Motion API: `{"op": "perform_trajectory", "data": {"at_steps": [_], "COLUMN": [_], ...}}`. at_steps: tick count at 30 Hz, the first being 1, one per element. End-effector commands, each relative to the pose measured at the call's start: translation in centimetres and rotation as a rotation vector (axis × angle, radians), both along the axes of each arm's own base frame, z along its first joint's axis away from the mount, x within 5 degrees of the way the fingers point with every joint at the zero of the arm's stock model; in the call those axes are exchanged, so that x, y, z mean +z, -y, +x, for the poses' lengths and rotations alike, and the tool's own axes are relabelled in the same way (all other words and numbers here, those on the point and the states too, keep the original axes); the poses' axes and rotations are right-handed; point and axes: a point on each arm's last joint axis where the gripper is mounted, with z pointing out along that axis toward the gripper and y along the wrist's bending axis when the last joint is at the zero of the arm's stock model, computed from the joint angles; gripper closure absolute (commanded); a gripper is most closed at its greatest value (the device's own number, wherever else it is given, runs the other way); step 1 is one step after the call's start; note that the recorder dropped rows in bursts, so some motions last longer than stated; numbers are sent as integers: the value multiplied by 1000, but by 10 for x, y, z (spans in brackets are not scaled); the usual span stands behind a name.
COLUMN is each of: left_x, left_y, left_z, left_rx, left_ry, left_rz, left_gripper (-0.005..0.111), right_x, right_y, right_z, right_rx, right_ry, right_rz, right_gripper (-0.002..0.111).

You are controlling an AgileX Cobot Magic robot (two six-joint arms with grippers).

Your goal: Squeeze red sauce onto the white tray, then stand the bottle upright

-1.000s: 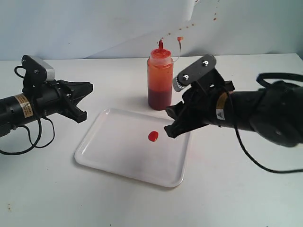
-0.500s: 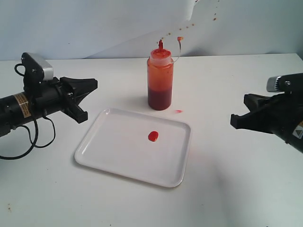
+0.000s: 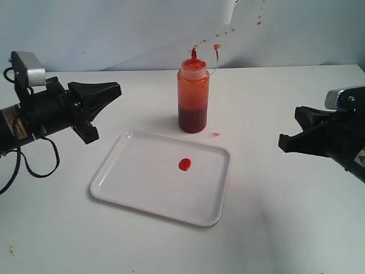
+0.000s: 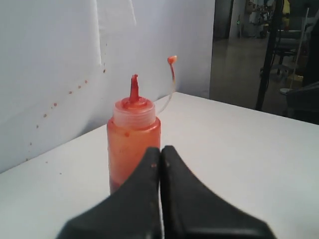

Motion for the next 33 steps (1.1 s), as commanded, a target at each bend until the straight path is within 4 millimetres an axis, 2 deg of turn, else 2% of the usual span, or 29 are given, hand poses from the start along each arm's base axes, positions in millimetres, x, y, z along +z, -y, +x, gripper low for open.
{"op": "perform_trajectory", "data": {"at_steps": [1, 8, 19, 24, 33], "left_x": [25, 43, 65, 81, 83], "left_y": [-4, -6, -6, -6, -6], "left_z": [-25, -71, -111, -124, -125], "left_rx": [39, 38, 15, 7, 7], "left_ry": [45, 94, 156, 242, 253], "left_rz": [-54, -53, -84, -83, -82], "left_gripper": [107, 107, 107, 107, 107], "right_x": [1, 0, 0, 0, 0], "right_y": [0, -11, -11, -11, -10], "right_z": [-2, -5, -5, -5, -5], "right_rx": [13, 153, 147, 147, 144], "right_ry": [15, 21, 15, 17, 16], "right_rz": [-7, -62, -44, -43, -41], "right_gripper": [108, 108, 108, 108, 108]}}
